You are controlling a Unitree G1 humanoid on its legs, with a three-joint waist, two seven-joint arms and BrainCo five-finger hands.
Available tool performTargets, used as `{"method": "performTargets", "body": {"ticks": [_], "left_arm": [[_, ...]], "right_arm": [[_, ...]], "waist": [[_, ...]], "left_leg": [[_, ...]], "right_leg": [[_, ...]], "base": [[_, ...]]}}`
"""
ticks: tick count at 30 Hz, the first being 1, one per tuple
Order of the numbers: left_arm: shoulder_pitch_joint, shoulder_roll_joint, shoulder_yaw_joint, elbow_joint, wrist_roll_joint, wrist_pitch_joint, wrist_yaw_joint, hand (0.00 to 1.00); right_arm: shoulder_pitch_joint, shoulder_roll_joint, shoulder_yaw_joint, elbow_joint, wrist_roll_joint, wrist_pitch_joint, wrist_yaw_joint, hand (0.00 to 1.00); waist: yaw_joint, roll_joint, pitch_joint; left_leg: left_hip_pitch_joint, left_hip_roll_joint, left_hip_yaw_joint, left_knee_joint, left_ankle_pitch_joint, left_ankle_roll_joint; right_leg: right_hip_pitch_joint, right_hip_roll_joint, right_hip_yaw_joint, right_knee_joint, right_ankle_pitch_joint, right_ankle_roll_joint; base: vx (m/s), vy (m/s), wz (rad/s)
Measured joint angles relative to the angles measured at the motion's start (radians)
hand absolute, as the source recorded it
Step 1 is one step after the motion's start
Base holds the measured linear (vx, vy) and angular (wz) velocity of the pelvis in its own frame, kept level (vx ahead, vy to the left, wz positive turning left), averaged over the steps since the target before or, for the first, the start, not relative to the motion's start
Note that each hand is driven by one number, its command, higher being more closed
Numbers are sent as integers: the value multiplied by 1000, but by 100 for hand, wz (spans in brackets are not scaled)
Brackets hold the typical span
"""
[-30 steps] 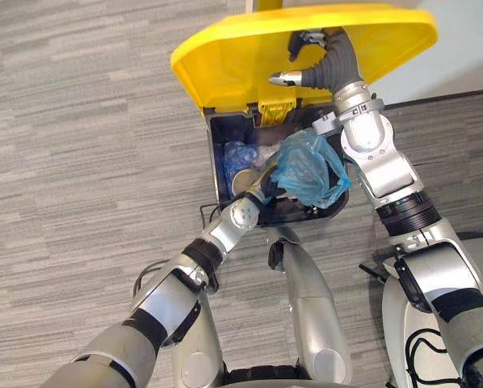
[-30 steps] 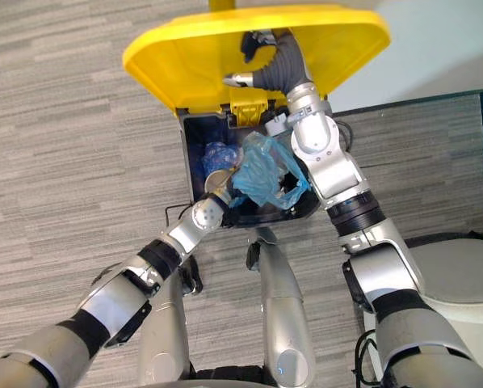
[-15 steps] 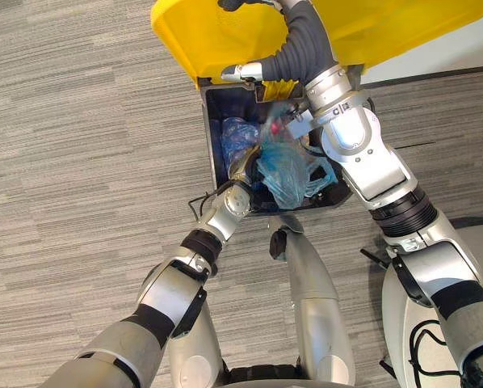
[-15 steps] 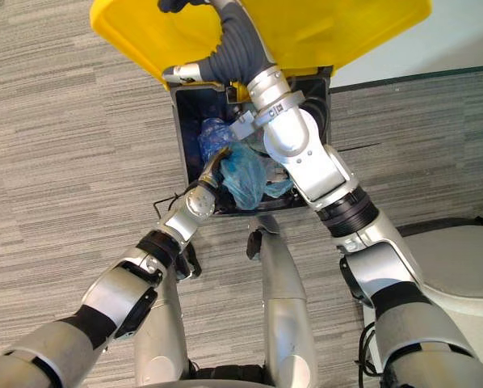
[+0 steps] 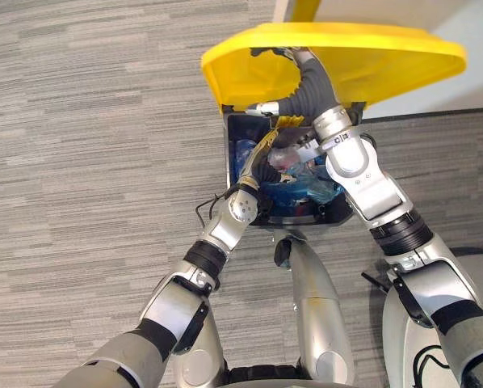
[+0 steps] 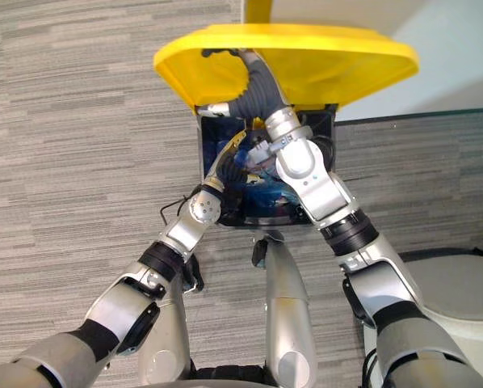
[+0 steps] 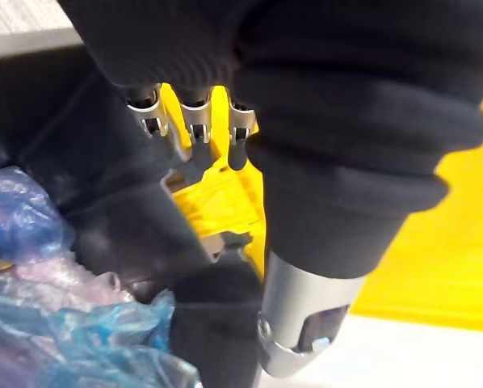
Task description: Gather rubbish on tea table into small bin, then transfer packed bag to large trash can.
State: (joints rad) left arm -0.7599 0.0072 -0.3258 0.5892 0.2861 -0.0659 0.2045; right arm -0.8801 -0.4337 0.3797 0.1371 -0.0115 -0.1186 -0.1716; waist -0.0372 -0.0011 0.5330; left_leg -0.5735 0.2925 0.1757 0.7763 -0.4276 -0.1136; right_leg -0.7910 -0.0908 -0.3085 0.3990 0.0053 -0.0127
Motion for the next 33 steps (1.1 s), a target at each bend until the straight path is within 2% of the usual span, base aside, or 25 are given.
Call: {"method": "performTargets", "body": {"ticks": [3, 6, 9, 11, 16, 19, 20, 22, 25, 28, 33], "left_arm": [[104, 18, -21, -123, -47, -36, 8, 0], [216, 48, -20, -218, -102, -78, 0, 0], [364, 131, 3, -255, -183, -108, -34, 0], [508, 180, 72, -265, -259, -122, -69, 0], [731, 217, 238, -242, -405, -140, -122, 0], [779, 216, 294, -141, -413, -140, -142, 0], [792, 211, 320, -60, -412, -136, -148, 0], [802, 212, 338, -1, -408, -132, -158, 0], [827, 211, 339, 79, -376, -117, -162, 0], [835, 205, 339, 164, -308, -106, -176, 0], [858, 202, 343, 219, -244, -96, -178, 0]], "right_arm": [[116, 4, -49, -5, -30, 7, 1, 0], [236, 5, -134, -19, -50, 7, 1, 0], [353, 3, -194, 4, -79, -6, 2, 0], [459, 1, -255, 60, -83, -19, 6, 0], [605, 2, -332, 176, -116, -22, 36, 0], [647, 17, -335, 226, -117, -24, 46, 0], [657, 40, -338, 251, -118, -24, 51, 0], [662, 49, -339, 266, -124, -24, 64, 0], [677, 62, -338, 288, -157, -24, 73, 0], [697, 72, -332, 348, -191, -26, 88, 0], [739, 92, -301, 403, -235, -26, 102, 0]], "waist": [[7, -1, -2], [27, -2, -5], [28, -3, -18], [28, -3, -66], [42, 5, -142], [51, 7, -181], [50, 7, -200], [49, 7, -204], [49, 8, -238], [48, 6, -249], [45, -20, -288]], "left_leg": [[79, -25, -7, -53, 16, -3], [152, -58, -9, -122, 46, -5], [230, -93, -32, -208, 76, -5], [270, -110, -48, -275, 99, 1], [379, -119, -65, -393, 136, 0], [423, -118, -69, -437, 151, -3], [449, -118, -75, -468, 162, -5], [479, -119, -78, -493, 174, -16], [491, -117, -81, -502, 180, -25], [560, -118, -89, -527, 181, -27], [594, -118, -93, -541, 177, -32]], "right_leg": [[61, -24, -10, 15, -30, -3], [109, -53, -14, 23, -50, 4], [169, -74, -29, 22, -73, 18], [201, -84, -48, 13, -83, 22], [287, -76, -64, -34, -87, 27], [318, -68, -66, -50, -86, 27], [333, -63, -61, -53, -87, 27], [351, -57, -52, -54, -91, 34], [356, -51, -50, -54, -94, 39], [419, -46, -51, -71, -109, 58], [451, -24, -33, -105, -108, 61]], "base": [[55, 0, 25], [66, -6, 26], [88, -15, 32], [94, -9, 30], [102, -14, 9], [79, -17, 0], [53, -15, 4], [25, -5, 1], [6, -13, -4], [-29, -8, -5], [-57, 1, -9]]}}
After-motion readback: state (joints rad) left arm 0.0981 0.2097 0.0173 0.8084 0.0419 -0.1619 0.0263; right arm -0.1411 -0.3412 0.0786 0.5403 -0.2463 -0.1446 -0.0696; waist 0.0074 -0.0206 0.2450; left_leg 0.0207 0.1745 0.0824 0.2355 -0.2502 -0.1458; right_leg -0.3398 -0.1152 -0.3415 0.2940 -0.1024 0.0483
